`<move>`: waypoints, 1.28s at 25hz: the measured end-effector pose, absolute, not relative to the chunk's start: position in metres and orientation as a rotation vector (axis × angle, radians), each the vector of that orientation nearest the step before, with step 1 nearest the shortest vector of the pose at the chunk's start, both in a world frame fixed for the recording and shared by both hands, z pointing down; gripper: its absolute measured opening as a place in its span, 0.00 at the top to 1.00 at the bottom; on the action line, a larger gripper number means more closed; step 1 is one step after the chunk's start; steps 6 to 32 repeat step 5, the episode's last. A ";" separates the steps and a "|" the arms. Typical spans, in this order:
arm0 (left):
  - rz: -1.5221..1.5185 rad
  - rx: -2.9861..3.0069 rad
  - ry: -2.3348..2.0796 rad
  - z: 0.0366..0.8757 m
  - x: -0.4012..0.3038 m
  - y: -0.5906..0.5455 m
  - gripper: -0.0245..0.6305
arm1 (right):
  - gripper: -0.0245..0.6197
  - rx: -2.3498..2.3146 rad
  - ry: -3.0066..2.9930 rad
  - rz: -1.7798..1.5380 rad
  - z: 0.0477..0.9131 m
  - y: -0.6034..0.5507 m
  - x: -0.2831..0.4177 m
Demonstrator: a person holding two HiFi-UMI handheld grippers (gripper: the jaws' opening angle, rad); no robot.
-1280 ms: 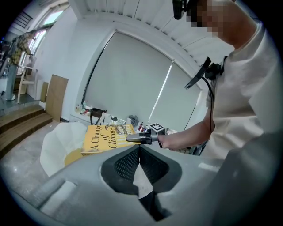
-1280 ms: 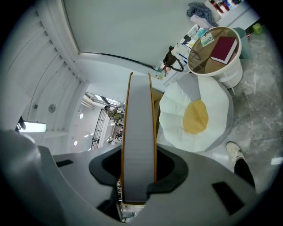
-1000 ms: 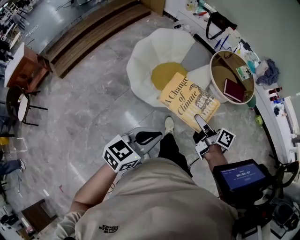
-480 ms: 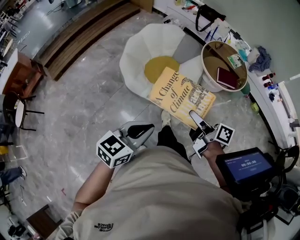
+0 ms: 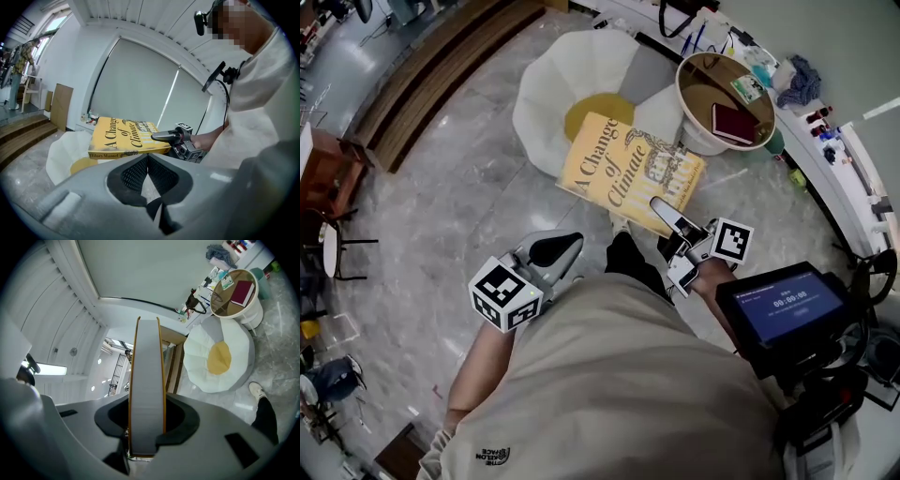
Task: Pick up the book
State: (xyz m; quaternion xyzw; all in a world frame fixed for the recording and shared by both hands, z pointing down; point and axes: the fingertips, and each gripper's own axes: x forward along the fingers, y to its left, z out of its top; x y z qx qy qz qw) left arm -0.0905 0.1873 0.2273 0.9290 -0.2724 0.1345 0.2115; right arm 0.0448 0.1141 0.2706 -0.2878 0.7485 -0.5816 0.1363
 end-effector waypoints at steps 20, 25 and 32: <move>0.414 2.570 -0.768 0.231 -0.102 0.191 0.95 | 0.74 -0.788 2.188 -1.673 0.266 0.112 0.029; 0.414 2.570 -0.768 0.231 -0.102 0.191 0.95 | 0.74 -0.788 2.188 -1.673 0.266 0.112 0.029; 0.414 2.570 -0.768 0.231 -0.102 0.191 0.95 | 0.74 -0.788 2.188 -1.673 0.266 0.112 0.029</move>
